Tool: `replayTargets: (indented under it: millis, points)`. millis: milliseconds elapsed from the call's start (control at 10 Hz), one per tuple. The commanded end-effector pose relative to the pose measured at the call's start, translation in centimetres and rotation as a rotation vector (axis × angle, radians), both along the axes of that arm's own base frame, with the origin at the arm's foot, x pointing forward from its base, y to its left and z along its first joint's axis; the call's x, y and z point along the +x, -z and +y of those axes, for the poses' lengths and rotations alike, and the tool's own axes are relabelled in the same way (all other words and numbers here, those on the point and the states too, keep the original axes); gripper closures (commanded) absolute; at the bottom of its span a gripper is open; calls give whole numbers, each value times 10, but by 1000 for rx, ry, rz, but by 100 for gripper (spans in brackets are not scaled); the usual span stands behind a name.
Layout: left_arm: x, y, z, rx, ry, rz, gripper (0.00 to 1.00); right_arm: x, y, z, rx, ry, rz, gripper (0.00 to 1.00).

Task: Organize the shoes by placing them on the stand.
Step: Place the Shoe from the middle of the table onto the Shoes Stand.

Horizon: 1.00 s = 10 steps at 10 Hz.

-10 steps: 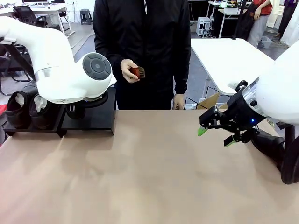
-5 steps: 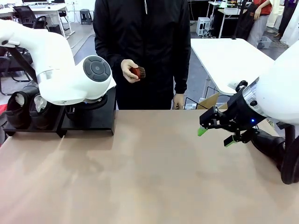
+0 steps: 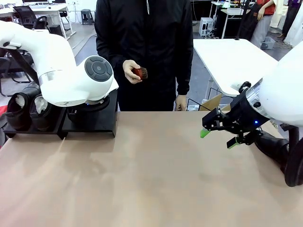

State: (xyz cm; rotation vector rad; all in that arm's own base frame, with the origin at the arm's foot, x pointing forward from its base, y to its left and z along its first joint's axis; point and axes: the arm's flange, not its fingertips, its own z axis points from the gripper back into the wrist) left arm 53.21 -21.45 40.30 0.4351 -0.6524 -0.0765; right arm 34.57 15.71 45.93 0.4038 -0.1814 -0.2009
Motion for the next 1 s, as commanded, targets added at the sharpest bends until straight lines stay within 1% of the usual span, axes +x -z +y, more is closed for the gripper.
replayTargets:
  millis: [0, 300, 600, 900]
  points:
    - [-1, -10, 7, 9, -25, -6, 100, 0, -1, 0, 3, -5, -4, 0]
    - [-4, -19, 14, -13, -34, -2, 100, 0, -1, 0, 3, -5, -4, 0]
    - [-3, -15, 16, -21, -10, 40, 100, 0, -1, 0, 3, -5, -4, 0]
    - [-1, -8, 17, -42, -4, 59, 100, 0, -1, 0, 3, -5, -4, 0]
